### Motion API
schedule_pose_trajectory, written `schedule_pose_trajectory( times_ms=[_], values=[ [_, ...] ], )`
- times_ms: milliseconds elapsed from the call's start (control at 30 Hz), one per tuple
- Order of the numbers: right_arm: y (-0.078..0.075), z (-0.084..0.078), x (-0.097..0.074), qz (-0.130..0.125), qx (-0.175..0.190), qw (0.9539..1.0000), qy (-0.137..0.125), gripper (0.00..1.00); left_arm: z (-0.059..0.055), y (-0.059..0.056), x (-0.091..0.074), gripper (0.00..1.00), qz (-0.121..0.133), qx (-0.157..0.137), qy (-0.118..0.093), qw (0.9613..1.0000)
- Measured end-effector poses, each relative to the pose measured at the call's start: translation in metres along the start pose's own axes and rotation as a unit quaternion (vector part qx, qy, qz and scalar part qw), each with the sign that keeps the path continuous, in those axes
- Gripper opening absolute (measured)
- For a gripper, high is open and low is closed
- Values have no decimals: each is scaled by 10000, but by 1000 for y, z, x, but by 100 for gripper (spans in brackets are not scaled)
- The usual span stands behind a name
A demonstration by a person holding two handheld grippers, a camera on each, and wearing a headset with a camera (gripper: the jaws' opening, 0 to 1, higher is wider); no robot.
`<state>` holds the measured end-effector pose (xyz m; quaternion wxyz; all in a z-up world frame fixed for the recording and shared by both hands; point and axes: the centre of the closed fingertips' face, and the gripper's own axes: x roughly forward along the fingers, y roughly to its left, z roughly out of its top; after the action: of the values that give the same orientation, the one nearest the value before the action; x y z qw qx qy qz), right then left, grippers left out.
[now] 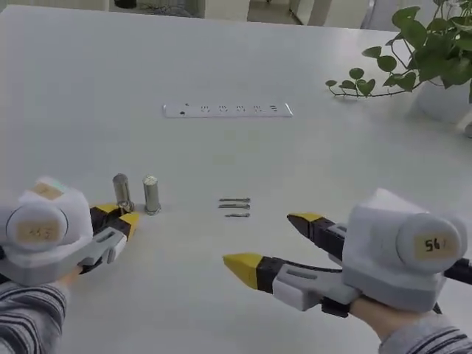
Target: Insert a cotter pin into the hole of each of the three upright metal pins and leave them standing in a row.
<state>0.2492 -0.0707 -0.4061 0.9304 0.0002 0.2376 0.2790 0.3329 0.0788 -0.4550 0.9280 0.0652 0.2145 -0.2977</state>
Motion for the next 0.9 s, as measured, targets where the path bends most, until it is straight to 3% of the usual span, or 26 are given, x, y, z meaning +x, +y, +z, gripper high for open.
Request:
schedule_pose_trajectory(
  times_ms=[100, 633, 900],
  values=[
    [1, 2, 0, 3, -22, 10000, -11, 68, 0, -8, -2, 5, -65, 79, 9, 9999],
    [4, -2, -3, 97, -130, 9998, 113, 67, -5, -50, -4, 5, -447, -86, 13, 9990],
    [3, -4, -4, 123, -108, 9998, 150, 66, -7, -59, -3, 5, -491, -67, -7, 9988]
  ],
)
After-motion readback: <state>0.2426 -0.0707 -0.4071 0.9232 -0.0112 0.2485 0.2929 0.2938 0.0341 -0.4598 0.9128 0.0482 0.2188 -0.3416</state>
